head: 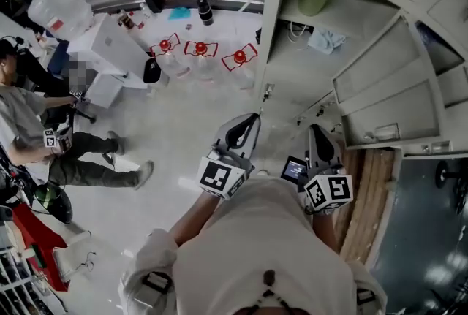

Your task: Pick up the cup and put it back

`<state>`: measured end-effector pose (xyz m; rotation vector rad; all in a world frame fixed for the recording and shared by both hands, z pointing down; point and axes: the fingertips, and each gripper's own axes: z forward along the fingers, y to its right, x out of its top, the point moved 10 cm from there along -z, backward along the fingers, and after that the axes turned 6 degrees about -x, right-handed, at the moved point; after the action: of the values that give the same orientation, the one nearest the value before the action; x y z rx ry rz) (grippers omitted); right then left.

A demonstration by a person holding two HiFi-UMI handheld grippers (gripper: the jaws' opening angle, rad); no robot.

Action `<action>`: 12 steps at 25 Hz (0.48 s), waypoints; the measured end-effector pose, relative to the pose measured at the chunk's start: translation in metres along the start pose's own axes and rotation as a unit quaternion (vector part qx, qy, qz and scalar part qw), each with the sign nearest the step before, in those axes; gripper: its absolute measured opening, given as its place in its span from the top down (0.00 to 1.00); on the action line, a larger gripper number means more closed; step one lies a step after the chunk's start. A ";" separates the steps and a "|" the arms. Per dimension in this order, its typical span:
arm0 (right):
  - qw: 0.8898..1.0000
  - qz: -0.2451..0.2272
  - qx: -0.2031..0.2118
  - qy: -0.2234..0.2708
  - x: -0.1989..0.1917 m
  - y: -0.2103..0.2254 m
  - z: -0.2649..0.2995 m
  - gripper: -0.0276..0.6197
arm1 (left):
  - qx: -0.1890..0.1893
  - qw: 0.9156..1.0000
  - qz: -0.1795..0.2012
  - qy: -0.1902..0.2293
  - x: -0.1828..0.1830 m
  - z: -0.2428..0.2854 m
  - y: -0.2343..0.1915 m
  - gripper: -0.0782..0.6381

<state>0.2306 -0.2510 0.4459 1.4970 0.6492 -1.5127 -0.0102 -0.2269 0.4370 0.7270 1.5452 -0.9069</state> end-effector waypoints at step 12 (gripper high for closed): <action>0.997 -0.050 -0.046 0.041 0.059 0.013 0.113 0.88 | -0.103 0.994 -0.007 0.019 0.038 0.103 -0.080 0.88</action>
<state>0.1921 -0.3669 0.4065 1.4814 0.8437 -1.4807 -0.0319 -0.3571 0.4065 0.5880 1.6511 -0.7336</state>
